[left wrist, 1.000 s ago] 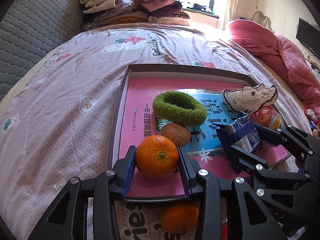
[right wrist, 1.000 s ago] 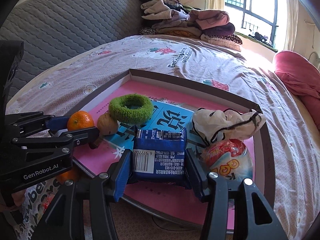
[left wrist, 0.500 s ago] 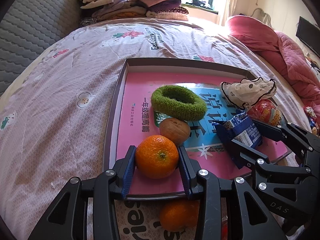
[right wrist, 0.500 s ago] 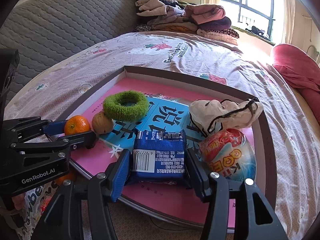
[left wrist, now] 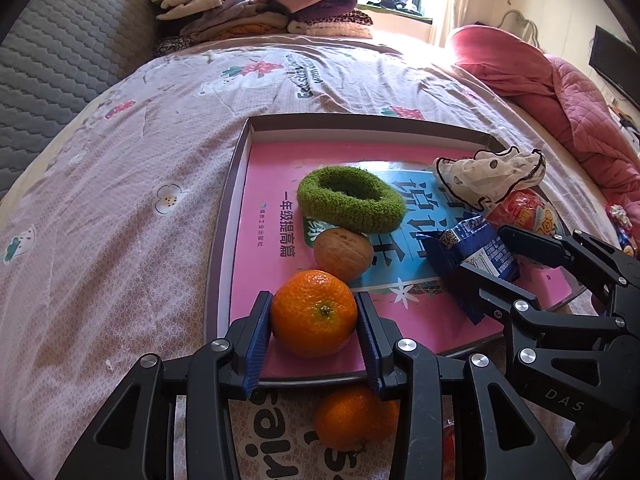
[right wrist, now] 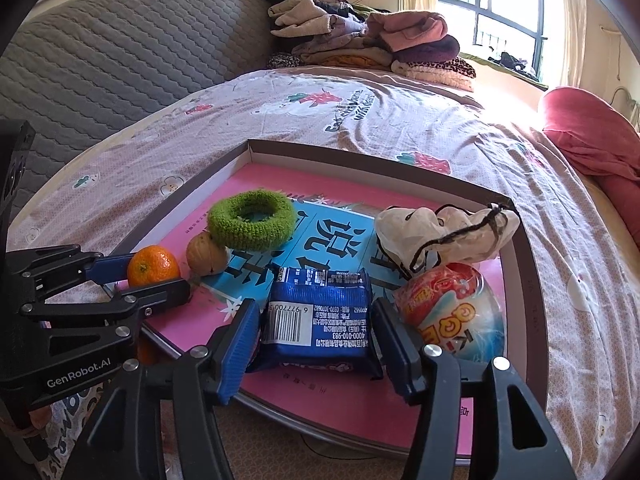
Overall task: Organize objects
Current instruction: 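Open the left tool to release the tangerine while the right tool releases the blue packet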
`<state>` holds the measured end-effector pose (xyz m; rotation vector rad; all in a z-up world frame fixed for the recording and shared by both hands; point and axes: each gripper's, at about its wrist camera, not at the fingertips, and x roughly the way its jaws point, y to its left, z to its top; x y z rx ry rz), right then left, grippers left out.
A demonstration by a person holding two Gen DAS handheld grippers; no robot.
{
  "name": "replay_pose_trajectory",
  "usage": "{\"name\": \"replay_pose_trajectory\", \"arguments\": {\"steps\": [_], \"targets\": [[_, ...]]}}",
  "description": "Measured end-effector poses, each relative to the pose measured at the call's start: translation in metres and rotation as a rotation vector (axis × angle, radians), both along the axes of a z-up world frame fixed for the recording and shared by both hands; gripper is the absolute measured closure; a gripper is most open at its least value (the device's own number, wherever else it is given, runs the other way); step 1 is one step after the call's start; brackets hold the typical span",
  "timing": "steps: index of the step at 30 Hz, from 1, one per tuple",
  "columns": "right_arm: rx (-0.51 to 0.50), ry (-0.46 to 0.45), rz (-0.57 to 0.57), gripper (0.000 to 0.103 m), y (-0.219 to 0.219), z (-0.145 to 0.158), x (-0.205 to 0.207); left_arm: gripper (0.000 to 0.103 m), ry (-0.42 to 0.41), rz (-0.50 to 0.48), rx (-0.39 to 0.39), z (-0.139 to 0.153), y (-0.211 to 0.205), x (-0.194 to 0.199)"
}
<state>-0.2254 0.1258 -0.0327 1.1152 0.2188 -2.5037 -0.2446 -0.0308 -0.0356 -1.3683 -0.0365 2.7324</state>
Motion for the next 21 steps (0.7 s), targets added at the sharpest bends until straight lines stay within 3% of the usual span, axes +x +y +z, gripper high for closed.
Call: {"name": "replay_pose_trajectory", "arguments": {"steps": [21], "targets": [[-0.048,0.025,-0.002,0.042,0.003,0.021,0.007,0.055,0.026,-0.003,-0.017,0.019,0.002,0.015]]}}
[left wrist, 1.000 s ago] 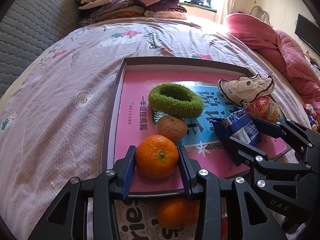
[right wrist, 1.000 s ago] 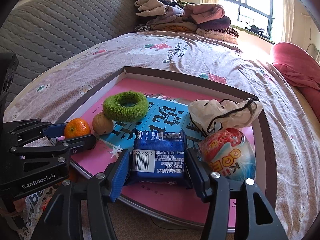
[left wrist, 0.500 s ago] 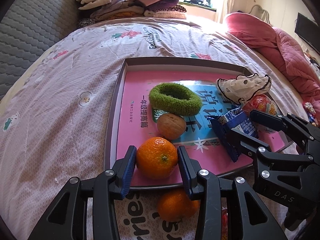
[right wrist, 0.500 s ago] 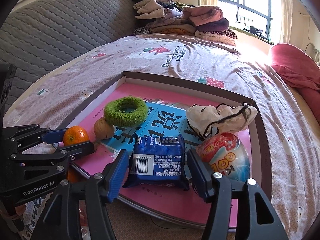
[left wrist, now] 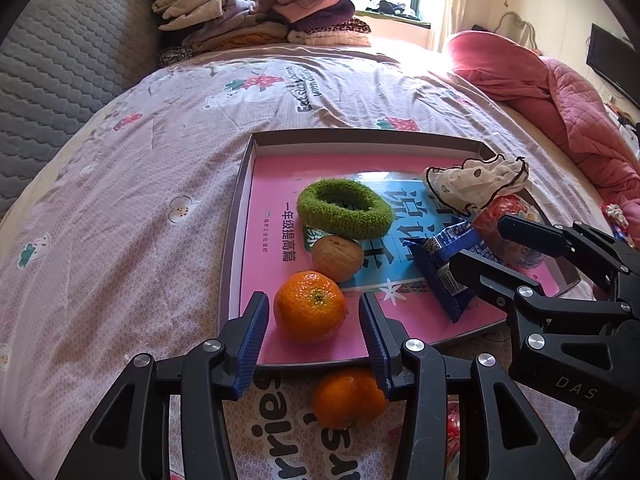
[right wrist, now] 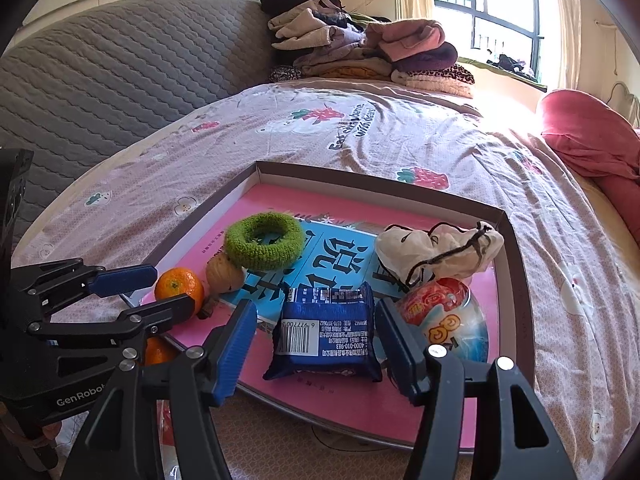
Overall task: Organize objects
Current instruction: 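Open the left tool to release the tangerine while the right tool releases the blue packet, then withdraw both open tools up and back from the box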
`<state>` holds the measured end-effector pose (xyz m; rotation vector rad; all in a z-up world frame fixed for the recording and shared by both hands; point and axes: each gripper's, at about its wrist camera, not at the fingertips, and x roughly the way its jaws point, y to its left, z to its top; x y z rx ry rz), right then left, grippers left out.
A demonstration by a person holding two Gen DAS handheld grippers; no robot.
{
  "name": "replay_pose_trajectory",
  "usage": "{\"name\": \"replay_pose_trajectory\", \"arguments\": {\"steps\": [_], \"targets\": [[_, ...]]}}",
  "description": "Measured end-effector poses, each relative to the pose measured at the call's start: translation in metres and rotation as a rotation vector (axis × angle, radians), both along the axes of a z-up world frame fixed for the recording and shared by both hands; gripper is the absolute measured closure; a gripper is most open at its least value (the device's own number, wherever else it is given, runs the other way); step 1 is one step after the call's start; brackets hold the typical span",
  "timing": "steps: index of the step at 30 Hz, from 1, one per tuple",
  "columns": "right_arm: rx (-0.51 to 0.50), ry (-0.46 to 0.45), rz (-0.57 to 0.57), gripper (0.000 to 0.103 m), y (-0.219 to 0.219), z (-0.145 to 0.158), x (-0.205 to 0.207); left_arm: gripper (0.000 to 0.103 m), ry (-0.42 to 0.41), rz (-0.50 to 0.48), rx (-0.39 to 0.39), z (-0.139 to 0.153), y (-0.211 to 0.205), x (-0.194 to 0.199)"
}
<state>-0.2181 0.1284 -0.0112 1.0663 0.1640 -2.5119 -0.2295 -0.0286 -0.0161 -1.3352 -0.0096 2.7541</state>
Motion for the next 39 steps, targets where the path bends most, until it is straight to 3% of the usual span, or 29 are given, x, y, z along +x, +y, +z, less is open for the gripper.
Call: {"name": "replay_pose_trajectory", "arguments": {"steps": [20,39], "targets": [[-0.056,0.033,0.005,0.041,0.006,0.027,0.012,0.044,0.053,0.040,0.004,0.035,-0.012,0.019],[-0.126,0.196,-0.005,0.038,0.023,0.090,0.058,0.044,0.139,0.036,-0.005,0.090,-0.011,0.059]]}}
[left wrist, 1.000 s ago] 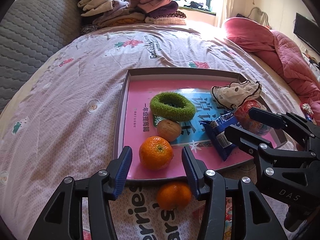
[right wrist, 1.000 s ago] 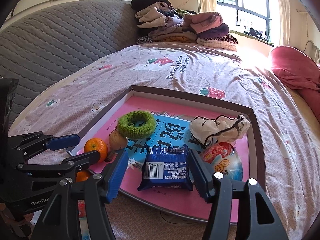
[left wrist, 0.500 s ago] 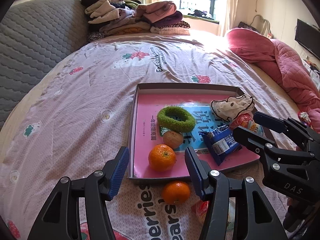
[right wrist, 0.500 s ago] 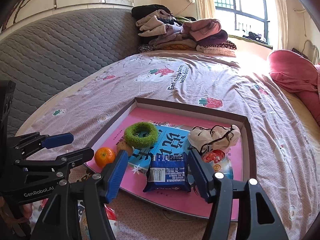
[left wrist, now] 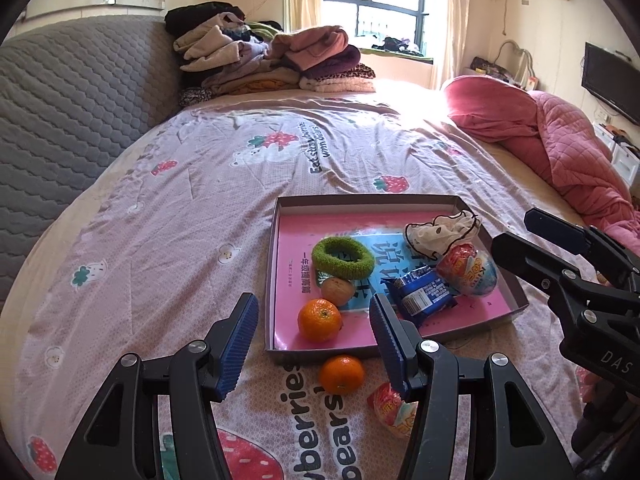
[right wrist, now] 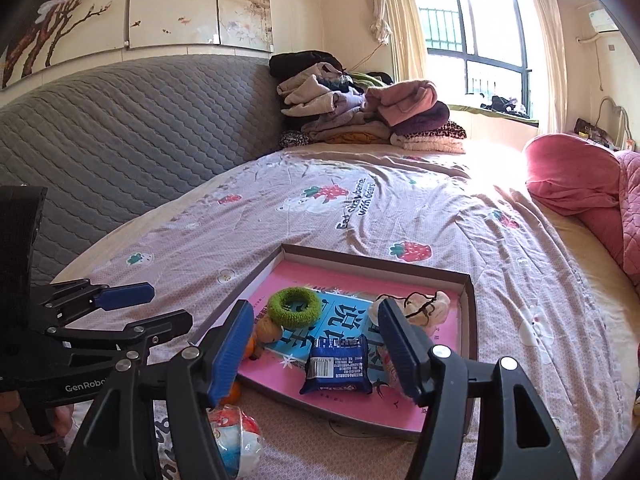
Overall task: Organize objects
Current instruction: 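Withdraw both open tools up and back from the box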
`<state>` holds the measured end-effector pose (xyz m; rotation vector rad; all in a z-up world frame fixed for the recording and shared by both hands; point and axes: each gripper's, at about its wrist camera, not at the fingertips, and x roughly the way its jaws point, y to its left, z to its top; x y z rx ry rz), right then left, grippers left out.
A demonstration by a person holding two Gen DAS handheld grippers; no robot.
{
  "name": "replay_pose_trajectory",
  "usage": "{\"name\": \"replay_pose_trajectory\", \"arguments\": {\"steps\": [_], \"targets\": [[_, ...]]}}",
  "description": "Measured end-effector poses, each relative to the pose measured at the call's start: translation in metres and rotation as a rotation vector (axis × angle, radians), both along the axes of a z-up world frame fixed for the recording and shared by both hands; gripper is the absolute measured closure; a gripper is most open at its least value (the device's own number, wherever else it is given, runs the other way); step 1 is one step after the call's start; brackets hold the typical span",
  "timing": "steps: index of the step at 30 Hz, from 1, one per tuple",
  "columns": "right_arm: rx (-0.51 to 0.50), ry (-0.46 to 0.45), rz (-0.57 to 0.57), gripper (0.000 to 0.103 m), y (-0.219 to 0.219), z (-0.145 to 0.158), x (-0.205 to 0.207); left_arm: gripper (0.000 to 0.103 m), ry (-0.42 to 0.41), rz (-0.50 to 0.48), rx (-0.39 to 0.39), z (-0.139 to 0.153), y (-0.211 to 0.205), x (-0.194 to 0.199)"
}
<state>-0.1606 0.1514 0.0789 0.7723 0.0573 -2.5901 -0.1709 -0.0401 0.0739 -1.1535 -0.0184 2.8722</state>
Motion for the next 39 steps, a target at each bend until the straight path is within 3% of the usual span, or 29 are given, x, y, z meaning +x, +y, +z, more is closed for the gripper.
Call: {"name": "replay_pose_trajectory", "arguments": {"steps": [11,24,39], "targets": [[-0.064,0.055,-0.008,0.037,0.019,0.025,0.031,0.043,0.048,-0.007,0.005,0.027,0.002,0.032],[-0.064,0.066,0.016,0.036,0.019,0.020,0.072,0.043,0.076,-0.014,-0.006,0.040,0.005,0.064],[0.029,-0.009,0.093,0.036,-0.006,-0.023,0.099,0.043,0.004,-0.014,-0.017,0.004,0.002,0.078]]}}
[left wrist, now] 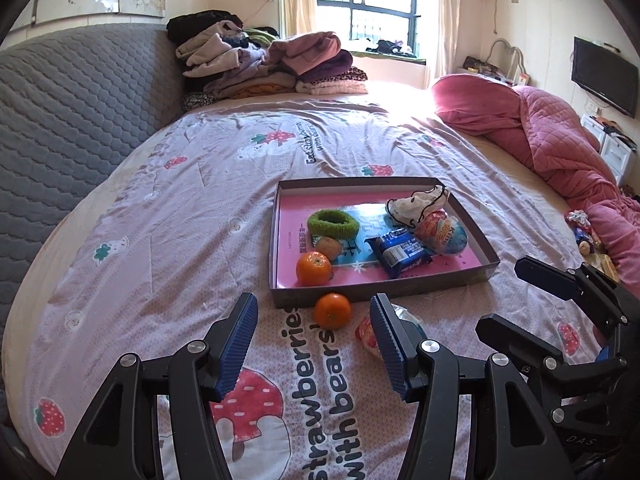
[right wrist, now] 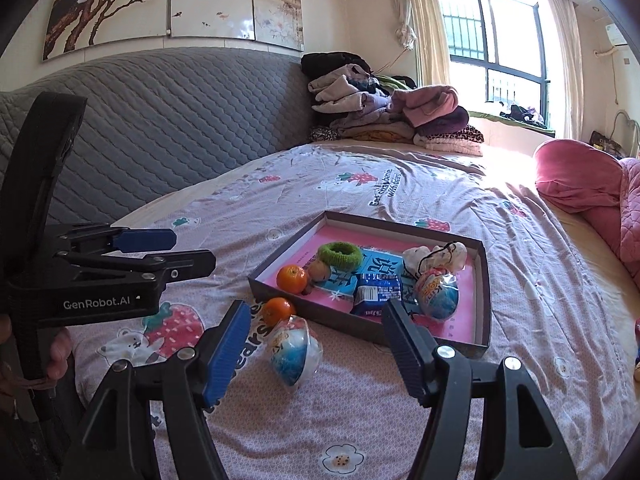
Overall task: Organize objects
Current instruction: 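Withdraw both open tools up and back from the box, then move the left tool toward the loose tangerine while the right tool nears the wrapped toy ball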
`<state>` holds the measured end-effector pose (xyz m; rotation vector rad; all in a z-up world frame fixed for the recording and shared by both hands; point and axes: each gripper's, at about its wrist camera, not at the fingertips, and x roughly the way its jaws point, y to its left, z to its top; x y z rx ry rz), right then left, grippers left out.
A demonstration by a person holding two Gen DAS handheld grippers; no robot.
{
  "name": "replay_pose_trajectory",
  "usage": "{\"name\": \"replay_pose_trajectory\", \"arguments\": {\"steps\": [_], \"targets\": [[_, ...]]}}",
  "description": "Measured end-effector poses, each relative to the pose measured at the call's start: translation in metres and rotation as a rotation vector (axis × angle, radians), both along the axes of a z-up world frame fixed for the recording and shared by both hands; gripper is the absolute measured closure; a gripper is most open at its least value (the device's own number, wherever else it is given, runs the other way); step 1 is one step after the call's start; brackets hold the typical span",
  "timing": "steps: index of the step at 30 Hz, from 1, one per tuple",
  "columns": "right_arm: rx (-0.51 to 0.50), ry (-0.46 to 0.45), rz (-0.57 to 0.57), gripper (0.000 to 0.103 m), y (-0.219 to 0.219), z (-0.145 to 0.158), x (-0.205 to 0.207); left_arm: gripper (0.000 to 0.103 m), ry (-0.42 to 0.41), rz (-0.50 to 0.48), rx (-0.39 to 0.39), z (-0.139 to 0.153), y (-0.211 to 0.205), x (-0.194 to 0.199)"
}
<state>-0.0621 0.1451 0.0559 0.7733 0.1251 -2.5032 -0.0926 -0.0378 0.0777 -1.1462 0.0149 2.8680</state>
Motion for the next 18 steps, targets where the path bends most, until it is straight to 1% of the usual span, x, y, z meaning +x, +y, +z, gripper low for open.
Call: {"name": "replay_pose_trajectory", "arguments": {"steps": [8,18], "targets": [[0.029,-0.022,0.010,0.036,-0.007,-0.010,0.000,0.043,-0.043,0.004,-0.004,-0.024,-0.002,-0.002],[0.068,-0.054,0.045,0.036,-0.019,-0.026,0.003,0.043,-0.087,0.006,-0.014,-0.044,-0.004,-0.005]]}}
